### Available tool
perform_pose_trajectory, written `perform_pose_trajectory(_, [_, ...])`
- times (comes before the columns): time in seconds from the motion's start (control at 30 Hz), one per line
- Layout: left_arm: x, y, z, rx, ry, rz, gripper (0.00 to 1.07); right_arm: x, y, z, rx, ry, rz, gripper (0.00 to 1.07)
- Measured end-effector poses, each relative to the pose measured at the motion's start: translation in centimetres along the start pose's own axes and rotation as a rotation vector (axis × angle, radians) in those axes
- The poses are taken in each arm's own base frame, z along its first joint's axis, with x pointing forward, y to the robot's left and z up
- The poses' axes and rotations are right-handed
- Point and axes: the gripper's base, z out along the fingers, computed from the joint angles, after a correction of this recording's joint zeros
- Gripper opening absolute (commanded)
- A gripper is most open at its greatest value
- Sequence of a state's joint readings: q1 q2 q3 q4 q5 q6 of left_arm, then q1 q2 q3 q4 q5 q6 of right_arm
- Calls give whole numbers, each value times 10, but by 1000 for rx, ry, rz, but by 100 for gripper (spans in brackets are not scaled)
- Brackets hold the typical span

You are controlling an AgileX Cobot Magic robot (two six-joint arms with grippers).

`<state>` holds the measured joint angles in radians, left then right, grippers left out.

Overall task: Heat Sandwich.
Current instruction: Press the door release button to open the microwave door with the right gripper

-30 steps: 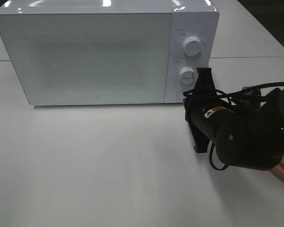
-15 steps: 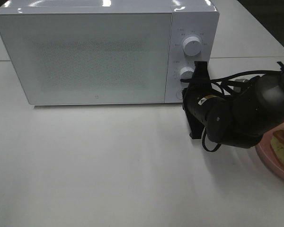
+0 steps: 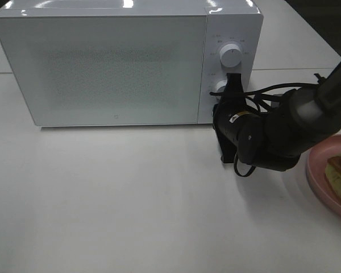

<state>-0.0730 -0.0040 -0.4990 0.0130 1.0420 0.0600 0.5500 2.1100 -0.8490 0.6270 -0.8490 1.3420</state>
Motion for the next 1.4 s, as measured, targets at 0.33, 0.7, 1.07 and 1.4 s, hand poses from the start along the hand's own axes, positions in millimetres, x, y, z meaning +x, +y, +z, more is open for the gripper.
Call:
perform_pose_trajectory(0.33, [0,0,0,0,0,0,101,-1,-3,5,-31,-36,16,0])
perform_pose_trajectory(0.7, [0,0,0,0,0,0,101,-1,-1,5,-59,-54,25,0])
perform_pose_trajectory(1.07, [0,0,0,-1,0,1,101,-2,-3,18,-57,-62,22,0])
perform_pose_trajectory(1.4, [0,0,0,-1,0,1,101,-2,-4,20,-52,-64,20,0])
